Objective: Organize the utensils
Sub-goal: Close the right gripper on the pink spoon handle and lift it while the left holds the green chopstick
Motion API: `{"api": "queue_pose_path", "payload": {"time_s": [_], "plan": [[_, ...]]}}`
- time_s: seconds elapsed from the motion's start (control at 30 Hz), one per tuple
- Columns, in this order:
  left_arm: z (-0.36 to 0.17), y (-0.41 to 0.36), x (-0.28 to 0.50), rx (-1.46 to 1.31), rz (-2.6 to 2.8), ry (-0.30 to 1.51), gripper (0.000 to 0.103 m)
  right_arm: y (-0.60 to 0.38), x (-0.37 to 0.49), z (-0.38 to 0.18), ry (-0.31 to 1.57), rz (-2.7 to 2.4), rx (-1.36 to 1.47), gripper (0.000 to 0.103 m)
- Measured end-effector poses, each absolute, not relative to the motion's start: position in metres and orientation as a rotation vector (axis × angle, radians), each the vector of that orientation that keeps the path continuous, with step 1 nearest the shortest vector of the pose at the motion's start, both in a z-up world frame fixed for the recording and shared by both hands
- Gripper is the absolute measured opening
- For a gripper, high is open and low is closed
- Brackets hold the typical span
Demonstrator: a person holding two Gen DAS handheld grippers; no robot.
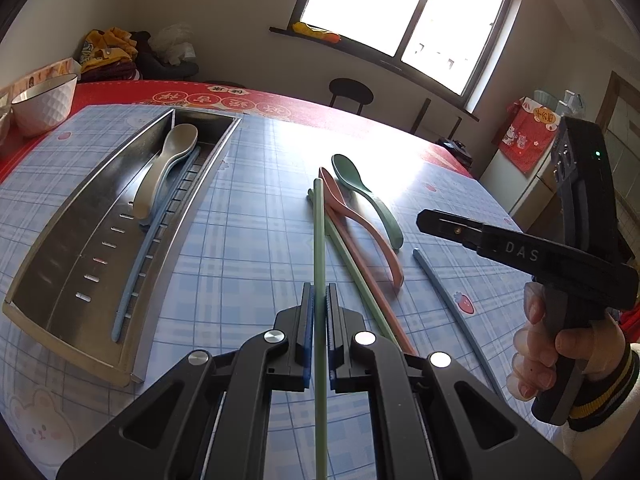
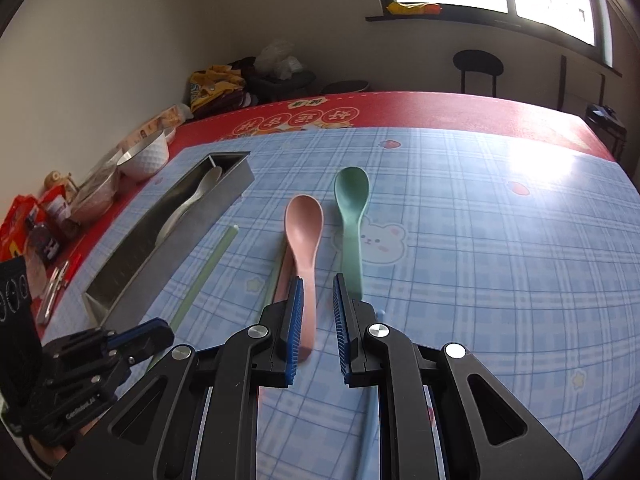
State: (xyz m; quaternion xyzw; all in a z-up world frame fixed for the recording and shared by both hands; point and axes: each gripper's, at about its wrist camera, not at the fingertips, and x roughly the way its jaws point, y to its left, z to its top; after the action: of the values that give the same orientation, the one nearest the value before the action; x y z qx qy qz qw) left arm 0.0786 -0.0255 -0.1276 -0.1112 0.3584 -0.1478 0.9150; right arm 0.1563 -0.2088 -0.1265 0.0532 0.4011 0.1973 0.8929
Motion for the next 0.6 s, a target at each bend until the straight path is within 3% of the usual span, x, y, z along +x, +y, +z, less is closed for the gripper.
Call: {"api": "queue_pose_path", "payload": {"time_s": [0.6], "plan": [[-0.126,-0.024,0.075,-0.234,-0.314,0.721,0.006,-0.188,0.181,-0.157,0.976,0.424,0.184,0.016]]}}
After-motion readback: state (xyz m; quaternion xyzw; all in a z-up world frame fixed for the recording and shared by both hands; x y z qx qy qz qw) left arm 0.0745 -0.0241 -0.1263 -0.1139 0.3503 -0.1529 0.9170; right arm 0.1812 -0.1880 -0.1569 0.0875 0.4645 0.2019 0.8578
